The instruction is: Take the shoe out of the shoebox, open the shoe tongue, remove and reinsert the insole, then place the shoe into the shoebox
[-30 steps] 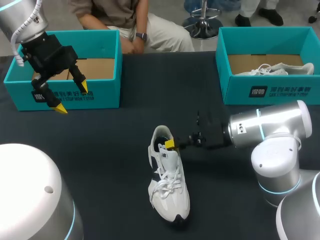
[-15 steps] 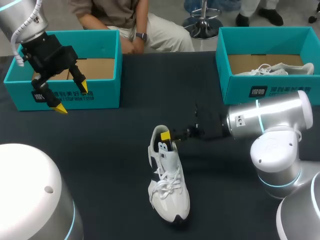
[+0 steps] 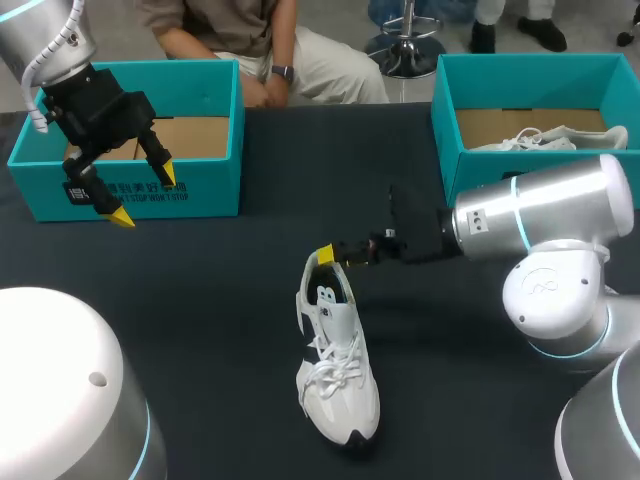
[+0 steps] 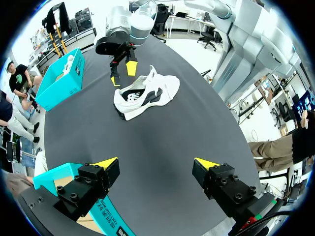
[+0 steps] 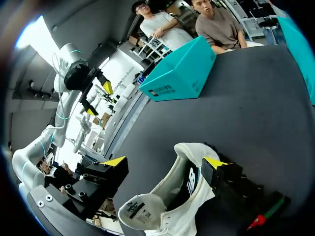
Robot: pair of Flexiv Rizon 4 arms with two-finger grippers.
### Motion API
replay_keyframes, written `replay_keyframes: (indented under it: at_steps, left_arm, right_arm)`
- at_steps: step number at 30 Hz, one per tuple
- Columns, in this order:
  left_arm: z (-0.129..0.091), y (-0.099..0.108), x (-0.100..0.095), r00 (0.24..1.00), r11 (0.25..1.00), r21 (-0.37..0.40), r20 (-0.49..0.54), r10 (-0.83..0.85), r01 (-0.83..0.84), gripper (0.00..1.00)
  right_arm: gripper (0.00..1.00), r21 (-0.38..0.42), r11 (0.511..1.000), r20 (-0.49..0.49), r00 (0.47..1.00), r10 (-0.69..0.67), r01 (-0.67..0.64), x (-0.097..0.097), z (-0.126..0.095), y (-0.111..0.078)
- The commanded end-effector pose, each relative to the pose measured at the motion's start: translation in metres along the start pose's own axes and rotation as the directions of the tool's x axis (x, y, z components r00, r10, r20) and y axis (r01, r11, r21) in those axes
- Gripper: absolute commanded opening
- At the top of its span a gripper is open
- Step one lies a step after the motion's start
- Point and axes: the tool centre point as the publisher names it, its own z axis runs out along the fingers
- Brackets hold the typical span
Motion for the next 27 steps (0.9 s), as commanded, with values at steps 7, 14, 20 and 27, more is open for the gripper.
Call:
replay_keyframes:
  at_steps: [7, 14, 20, 27]
  left_arm:
    - [0.000, 0.000, 0.000, 1.000, 1.000, -0.002, -0.001, 0.000, 0.000, 1.00]
    - [0.000, 0.000, 0.000, 1.000, 1.000, -0.002, -0.001, 0.000, 0.000, 1.00]
    - [0.000, 0.000, 0.000, 1.000, 1.000, -0.002, -0.001, 0.000, 0.000, 1.00]
    - [0.000, 0.000, 0.000, 1.000, 1.000, -0.002, -0.001, 0.000, 0.000, 1.00]
  right_arm:
    - [1.00, -0.005, 0.991, 0.463, 0.878, 0.120, -0.133, 0.019, -0.016, 0.000]
    - [1.00, 0.028, 0.985, 0.593, 0.797, 0.119, -0.168, 0.023, -0.016, -0.002]
    - [1.00, 0.041, 0.979, 0.677, 0.726, 0.122, -0.202, 0.023, -0.014, -0.003]
    - [1.00, 0.043, 0.972, 0.722, 0.679, 0.128, -0.230, 0.024, -0.011, -0.004]
